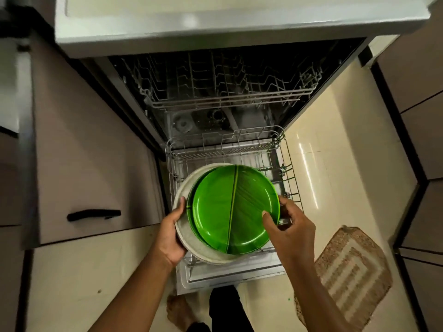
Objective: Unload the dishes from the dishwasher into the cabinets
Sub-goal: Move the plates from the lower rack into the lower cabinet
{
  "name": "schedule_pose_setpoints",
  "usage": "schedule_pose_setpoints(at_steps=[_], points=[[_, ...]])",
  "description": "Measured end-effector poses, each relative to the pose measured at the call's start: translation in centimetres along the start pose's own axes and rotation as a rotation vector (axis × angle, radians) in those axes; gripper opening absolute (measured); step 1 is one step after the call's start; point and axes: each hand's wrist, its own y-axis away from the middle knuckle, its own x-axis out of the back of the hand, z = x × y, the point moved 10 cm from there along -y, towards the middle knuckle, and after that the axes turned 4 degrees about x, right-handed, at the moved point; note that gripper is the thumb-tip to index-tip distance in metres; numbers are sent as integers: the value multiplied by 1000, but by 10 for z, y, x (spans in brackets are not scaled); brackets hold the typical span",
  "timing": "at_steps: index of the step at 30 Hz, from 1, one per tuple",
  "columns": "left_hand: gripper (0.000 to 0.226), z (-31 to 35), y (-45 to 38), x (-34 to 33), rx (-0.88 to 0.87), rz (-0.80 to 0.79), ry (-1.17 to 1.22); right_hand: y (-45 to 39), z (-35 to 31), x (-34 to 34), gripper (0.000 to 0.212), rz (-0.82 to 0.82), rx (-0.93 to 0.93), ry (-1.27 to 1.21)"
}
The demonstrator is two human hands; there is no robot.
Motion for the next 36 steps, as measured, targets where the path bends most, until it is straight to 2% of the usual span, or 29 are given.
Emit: schedule_pose_setpoints(at_steps=[3, 5, 6, 8, 11, 12, 14, 18, 22, 25, 30, 33, 36], points=[[43, -9, 36, 6, 10, -12, 28, 23, -21, 2, 45, 26, 115, 118], [40, -16, 58, 12, 29, -22, 50, 36, -23, 1, 56, 8, 112, 55], [40, -17, 70, 15, 35, -27, 63, 43, -25, -1, 69, -24, 93, 18], [38, -16, 93, 25, 28, 3, 63, 61, -28, -13, 90, -154, -22, -163], [33, -7, 145, 32, -16, 20, 72, 110, -49, -31, 72, -350, -335, -587], [32, -3, 154, 34, -31, 30, 70, 116, -54, -34, 66, -368, -376, -661], [30, 0, 195, 40, -45, 30, 35, 142, -69, -28, 61, -364, -399, -706], [45, 7, 260, 57, -67, 27, -93, 185, -95, -20, 61, -368, -423, -792], [53, 15, 322, 80, -88, 81, -231, 225, -127, -20, 73, -450, -388, -757], [54, 17, 363, 104, -106, 151, -342, 249, -150, -22, 72, -513, -346, -749], [41, 24, 415, 126, -209, 185, -404, 271, -179, -30, 67, -612, -304, -724], [33, 25, 439, 140, -297, 208, -410, 283, -194, -37, 78, -693, -280, -672], [22, 27, 455, 153, -365, 299, -416, 292, -204, -44, 85, -754, -259, -637]])
